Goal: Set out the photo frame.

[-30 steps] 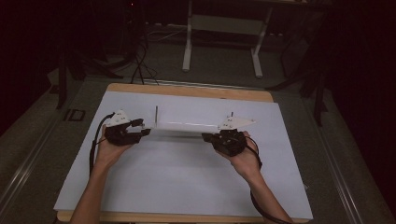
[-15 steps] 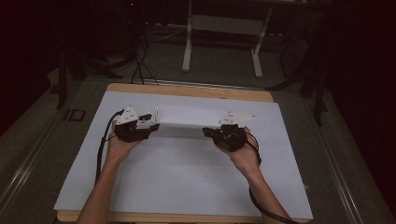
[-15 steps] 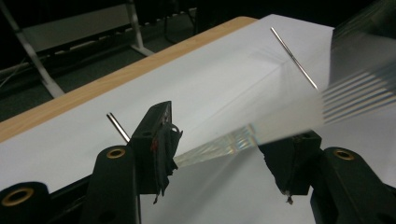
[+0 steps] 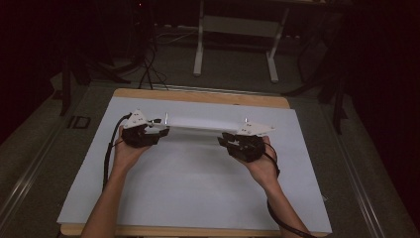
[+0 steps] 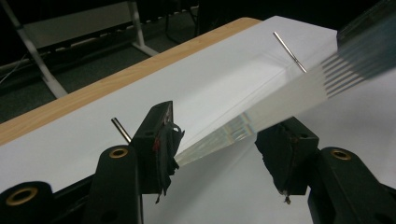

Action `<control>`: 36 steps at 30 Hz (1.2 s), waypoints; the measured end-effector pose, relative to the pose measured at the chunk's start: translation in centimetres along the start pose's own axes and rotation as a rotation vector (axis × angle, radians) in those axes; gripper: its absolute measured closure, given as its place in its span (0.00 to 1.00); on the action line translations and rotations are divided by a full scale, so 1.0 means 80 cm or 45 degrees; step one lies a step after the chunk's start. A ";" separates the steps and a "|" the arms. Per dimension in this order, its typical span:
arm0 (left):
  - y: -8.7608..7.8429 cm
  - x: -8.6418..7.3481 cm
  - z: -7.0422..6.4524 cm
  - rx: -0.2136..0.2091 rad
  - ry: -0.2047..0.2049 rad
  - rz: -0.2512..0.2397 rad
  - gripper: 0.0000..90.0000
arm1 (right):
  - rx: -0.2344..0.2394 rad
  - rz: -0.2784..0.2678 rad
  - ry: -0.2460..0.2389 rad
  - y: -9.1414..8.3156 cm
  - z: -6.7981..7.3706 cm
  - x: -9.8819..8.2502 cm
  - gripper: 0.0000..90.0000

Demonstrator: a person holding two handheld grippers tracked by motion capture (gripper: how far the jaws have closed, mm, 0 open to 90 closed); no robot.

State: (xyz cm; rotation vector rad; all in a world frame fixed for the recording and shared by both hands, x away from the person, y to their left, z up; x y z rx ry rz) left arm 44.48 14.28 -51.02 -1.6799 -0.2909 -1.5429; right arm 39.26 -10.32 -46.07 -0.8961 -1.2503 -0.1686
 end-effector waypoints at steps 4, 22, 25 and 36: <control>0.001 0.003 0.002 -0.007 -0.019 0.013 0.53 | -0.022 0.006 0.037 -0.003 -0.015 -0.013 0.77; 0.004 0.010 0.009 -0.029 -0.068 0.049 0.52 | -0.180 0.004 0.223 -0.016 -0.099 -0.054 0.71; 0.005 0.011 0.010 -0.031 -0.072 0.053 0.52 | -0.218 0.021 0.211 -0.014 -0.105 -0.060 0.71; 0.006 0.014 0.013 -0.039 -0.087 0.066 0.52 | -0.311 0.012 0.240 -0.020 -0.124 -0.072 0.71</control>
Point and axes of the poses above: each handheld gripper's, and its own axes: y roughly forward along the jaws, x roughly out of its top, z roughly to its left, the point moved 9 cm from there along y, roughly forward along the jaws, and after that the axes turned 4 degrees about y, right-handed, at the moved point
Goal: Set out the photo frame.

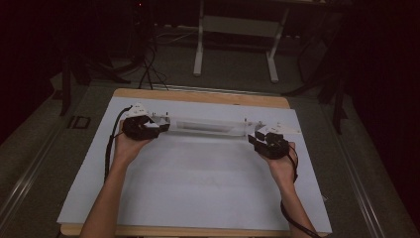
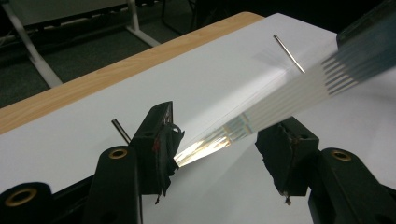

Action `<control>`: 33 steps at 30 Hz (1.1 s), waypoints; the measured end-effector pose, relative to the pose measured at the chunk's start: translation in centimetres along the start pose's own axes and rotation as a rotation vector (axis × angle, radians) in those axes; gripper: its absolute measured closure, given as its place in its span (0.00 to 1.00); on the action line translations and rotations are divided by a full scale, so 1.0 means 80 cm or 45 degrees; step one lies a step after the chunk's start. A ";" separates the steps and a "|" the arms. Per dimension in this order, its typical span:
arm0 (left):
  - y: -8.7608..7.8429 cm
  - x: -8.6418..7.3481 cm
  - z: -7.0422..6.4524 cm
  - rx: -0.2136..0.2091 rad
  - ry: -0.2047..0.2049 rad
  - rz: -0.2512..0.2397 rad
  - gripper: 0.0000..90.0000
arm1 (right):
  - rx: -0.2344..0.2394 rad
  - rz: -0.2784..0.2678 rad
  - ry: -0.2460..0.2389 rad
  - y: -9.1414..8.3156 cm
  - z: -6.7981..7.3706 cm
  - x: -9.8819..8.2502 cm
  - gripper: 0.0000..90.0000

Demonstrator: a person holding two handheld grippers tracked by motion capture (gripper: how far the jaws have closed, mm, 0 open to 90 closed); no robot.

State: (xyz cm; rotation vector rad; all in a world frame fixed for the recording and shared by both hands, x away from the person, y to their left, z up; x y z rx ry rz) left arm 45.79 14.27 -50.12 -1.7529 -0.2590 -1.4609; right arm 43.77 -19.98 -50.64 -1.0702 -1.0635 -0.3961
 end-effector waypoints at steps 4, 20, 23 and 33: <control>0.000 0.000 0.000 -0.004 -0.003 0.003 0.52 | -0.042 0.003 0.008 0.002 -0.009 0.000 0.68; 0.001 0.002 0.001 -0.002 0.009 0.008 0.50 | 0.013 -0.040 0.040 0.026 -0.022 0.004 0.63; 0.002 0.002 0.001 -0.003 0.021 -0.003 0.50 | 0.019 -0.045 0.056 0.027 -0.022 0.005 0.64; 0.004 0.004 0.006 0.014 -0.002 -0.050 0.46 | 0.046 -0.064 0.043 0.028 -0.020 0.015 0.63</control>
Point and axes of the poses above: each handheld gripper's, and its own axes: y roughly forward along the jaws, x roughly out of its top, z roughly to its left, the point moved 9 cm from there along y, roughly forward along the jaws, and after that the axes turned 4 degrees about y, right-handed, at the moved point
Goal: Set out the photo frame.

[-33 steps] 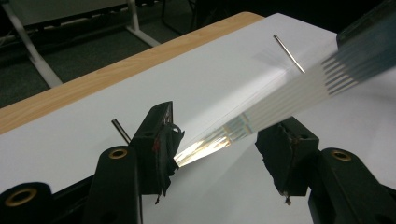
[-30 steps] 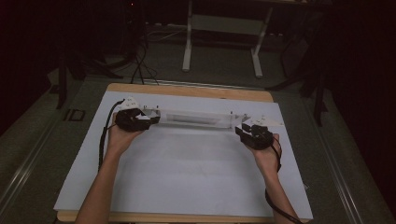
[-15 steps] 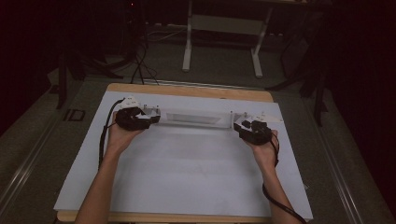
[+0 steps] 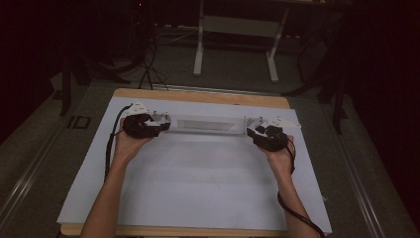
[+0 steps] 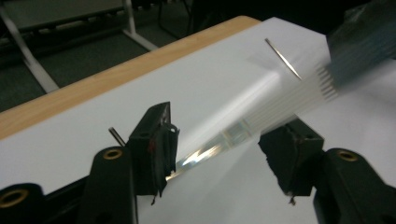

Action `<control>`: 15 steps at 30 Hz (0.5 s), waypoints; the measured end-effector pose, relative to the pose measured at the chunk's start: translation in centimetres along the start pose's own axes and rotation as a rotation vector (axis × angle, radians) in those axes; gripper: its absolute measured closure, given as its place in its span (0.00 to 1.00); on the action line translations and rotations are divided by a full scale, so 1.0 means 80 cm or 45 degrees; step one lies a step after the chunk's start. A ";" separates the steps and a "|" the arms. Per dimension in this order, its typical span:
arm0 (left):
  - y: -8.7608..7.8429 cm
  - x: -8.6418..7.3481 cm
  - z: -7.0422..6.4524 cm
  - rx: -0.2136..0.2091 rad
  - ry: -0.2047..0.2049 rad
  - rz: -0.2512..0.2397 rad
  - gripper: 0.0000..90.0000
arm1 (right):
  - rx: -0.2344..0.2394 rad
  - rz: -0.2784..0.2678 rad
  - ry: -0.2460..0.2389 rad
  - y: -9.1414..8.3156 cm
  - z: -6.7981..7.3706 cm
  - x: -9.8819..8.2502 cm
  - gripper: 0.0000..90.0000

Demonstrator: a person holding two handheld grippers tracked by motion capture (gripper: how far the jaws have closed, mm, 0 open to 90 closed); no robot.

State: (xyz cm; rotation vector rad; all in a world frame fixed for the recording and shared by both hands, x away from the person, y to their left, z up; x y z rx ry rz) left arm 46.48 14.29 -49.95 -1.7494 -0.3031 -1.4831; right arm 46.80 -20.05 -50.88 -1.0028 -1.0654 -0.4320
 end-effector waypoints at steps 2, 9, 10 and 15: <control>0.002 0.000 0.004 -0.005 -0.062 -0.025 0.44 | 0.003 -0.016 0.011 -0.001 0.000 0.005 0.63; 0.007 0.005 0.009 0.026 -0.094 -0.092 0.50 | 0.002 -0.031 0.008 0.000 -0.002 0.021 0.62; 0.008 0.006 0.009 0.042 -0.088 -0.099 0.50 | 0.002 -0.032 0.003 0.001 -0.003 0.022 0.62; 0.012 0.010 0.014 0.130 -0.073 -0.138 0.51 | 0.009 -0.029 -0.004 0.018 -0.008 0.023 0.56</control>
Point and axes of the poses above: each handheld gripper's, and its own axes: y roughly forward along the jaws, x roughly out of its top, z roughly to its left, the point moved 9 cm from there along y, roughly forward along the jaws, and after that the axes turned 4 degrees about y, right-handed, at the moved point
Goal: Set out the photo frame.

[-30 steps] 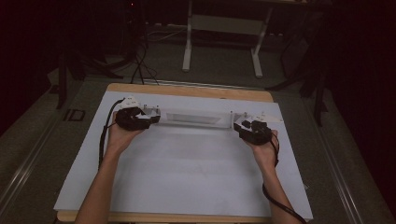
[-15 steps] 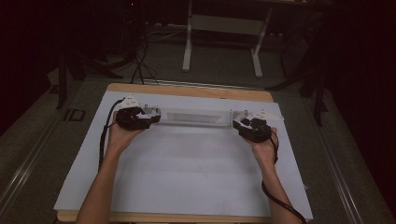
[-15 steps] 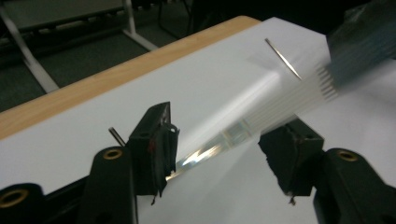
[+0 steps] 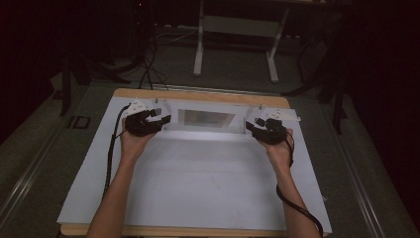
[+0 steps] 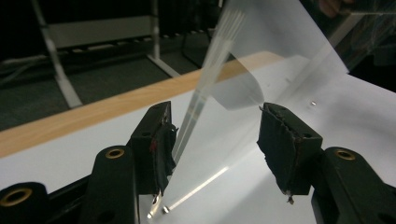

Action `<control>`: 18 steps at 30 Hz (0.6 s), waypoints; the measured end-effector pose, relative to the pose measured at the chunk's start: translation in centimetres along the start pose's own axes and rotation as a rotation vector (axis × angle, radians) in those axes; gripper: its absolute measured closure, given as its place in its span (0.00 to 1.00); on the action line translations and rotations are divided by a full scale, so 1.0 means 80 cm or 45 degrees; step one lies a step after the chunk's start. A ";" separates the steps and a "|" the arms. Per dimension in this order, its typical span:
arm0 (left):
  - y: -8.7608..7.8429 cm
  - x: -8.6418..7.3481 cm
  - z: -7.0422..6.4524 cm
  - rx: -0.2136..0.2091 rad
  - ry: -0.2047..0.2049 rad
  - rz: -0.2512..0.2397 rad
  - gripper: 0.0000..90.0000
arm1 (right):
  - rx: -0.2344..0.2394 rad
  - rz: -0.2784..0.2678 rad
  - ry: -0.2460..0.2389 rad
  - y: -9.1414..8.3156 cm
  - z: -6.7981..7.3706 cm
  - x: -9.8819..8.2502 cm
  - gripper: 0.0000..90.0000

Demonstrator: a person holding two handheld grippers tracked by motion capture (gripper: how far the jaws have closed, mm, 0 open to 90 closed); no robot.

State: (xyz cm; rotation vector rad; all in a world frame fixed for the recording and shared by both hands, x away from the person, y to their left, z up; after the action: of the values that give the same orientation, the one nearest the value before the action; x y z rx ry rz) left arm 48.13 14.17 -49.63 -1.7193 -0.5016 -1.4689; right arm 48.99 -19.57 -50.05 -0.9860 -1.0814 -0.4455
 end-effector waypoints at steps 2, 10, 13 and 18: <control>0.003 0.001 0.001 0.022 -0.005 -0.016 0.50 | 0.003 0.009 -0.011 0.009 -0.002 -0.002 0.54; 0.018 -0.005 0.008 0.063 -0.015 -0.021 0.48 | 0.010 -0.053 -0.057 0.033 -0.004 -0.001 0.48; 0.023 -0.007 0.008 0.076 -0.016 -0.027 0.46 | 0.013 -0.061 -0.057 0.033 -0.005 -0.001 0.49; 0.028 -0.008 0.010 0.094 -0.008 -0.026 0.45 | -0.003 -0.051 -0.087 0.037 -0.006 -0.001 0.48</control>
State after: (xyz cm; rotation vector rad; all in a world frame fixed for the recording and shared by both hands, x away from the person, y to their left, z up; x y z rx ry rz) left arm 50.16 13.57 -50.98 -1.6661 -0.5713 -1.4419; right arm 51.41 -18.44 -51.50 -0.9894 -1.1640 -0.4484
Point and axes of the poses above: each handheld gripper's, and its own axes: y roughly forward along the jaws, x roughly out of its top, z roughly to its left, the point moved 9 cm from there along y, roughly forward along the jaws, and after that the axes turned 4 degrees about y, right-handed, at the moved point
